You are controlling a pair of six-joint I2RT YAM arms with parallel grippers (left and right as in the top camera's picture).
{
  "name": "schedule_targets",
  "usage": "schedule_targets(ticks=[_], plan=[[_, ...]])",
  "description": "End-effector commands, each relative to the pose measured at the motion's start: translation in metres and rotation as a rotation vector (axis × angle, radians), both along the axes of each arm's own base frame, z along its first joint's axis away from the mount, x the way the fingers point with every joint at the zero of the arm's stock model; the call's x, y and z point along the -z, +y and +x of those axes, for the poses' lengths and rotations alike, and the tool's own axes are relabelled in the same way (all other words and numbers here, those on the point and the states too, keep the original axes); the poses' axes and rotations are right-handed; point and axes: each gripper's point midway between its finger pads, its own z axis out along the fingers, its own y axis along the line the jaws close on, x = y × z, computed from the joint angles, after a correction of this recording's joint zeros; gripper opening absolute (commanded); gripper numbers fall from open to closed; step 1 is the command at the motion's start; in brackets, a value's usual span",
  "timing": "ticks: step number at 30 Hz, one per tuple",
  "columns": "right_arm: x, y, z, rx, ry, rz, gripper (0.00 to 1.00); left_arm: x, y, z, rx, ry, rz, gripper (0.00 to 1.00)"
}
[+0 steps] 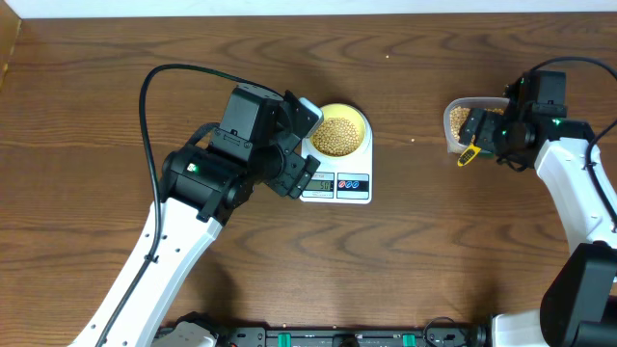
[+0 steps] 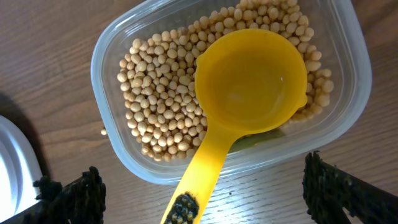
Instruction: Scoop item into bowl and weigh 50g on scale
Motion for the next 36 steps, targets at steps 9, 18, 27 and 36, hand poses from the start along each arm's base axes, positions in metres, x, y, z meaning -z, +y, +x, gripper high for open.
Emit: schedule_targets(ticks=[9, 18, 27, 36], plan=[[-0.012, -0.005, 0.001, -0.115, -0.037, -0.070, 0.99, -0.003, -0.001, 0.000, 0.010, -0.005, -0.007, 0.81], [-0.062, -0.013, -0.012, -0.192, -0.139, -0.202, 0.99, -0.003, -0.001, 0.000, 0.010, -0.005, -0.007, 0.81], [-0.080, -0.014, -0.015, -0.182, -0.185, -0.220, 0.99, -0.003, -0.001, 0.000, 0.010, -0.005, -0.007, 0.81], [-0.080, -0.014, -0.015, -0.181, -0.186, -0.215, 0.99, -0.003, -0.001, 0.000, 0.010, -0.005, -0.007, 0.81]])
